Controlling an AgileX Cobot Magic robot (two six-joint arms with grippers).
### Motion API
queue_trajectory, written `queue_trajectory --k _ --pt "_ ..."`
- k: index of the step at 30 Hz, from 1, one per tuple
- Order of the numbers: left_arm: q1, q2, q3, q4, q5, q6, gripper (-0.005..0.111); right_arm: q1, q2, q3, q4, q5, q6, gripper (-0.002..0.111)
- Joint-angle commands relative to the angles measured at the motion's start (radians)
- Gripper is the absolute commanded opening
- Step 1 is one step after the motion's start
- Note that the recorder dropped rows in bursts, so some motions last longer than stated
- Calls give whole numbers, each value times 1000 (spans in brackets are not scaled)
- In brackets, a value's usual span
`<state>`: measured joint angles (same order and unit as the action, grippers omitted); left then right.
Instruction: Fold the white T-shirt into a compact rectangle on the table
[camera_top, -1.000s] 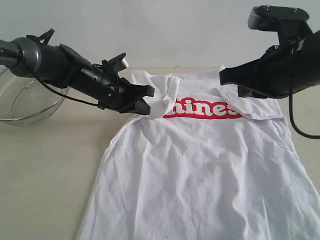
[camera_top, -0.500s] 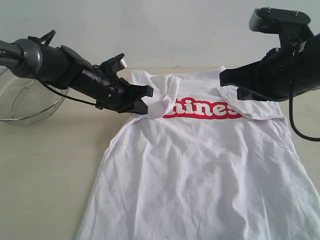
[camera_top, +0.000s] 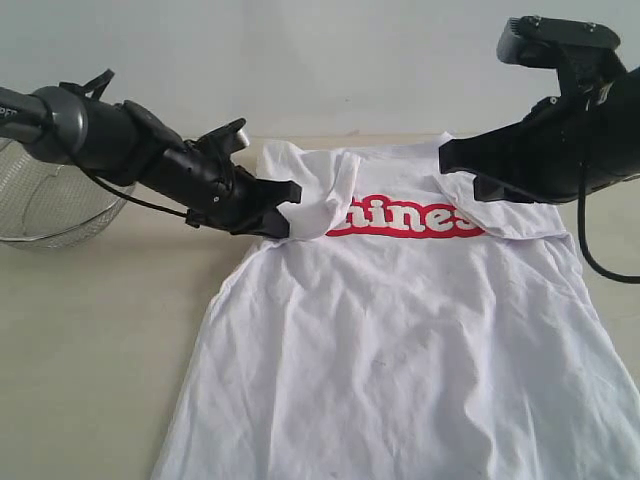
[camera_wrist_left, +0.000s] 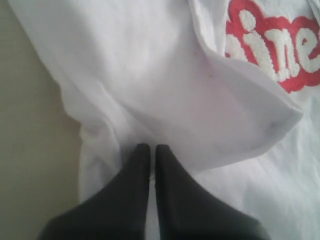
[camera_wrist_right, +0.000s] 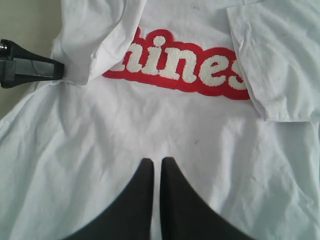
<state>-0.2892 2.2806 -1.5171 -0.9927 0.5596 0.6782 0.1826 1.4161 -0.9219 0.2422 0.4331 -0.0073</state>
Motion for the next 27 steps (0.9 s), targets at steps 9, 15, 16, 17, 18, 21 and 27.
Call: queue_trajectory --k 9,15,16,17,18,21,27 --pt "12 -1 -5 95 -33 -81 4 0 -9 3 -2 2 -9 0" --pt "30 -1 -5 117 -33 -113 4 0 -9 3 -2 0 -9 0" --pt "35 -1 -5 137 -33 -139 4 0 -9 3 -2 0 -9 0" --pt "40 -1 -5 151 -33 -154 4 0 -9 3 -2 0 -9 0" --pt "47 -1 -5 166 -31 -169 4 0 -9 3 -2 -2 -9 0" --pt "60 -1 -5 179 -16 -186 4 0 -9 3 4 -2 -9 0" --pt "85 -22 -5 169 24 -193 4 0 -9 3 5 -6 -9 0"
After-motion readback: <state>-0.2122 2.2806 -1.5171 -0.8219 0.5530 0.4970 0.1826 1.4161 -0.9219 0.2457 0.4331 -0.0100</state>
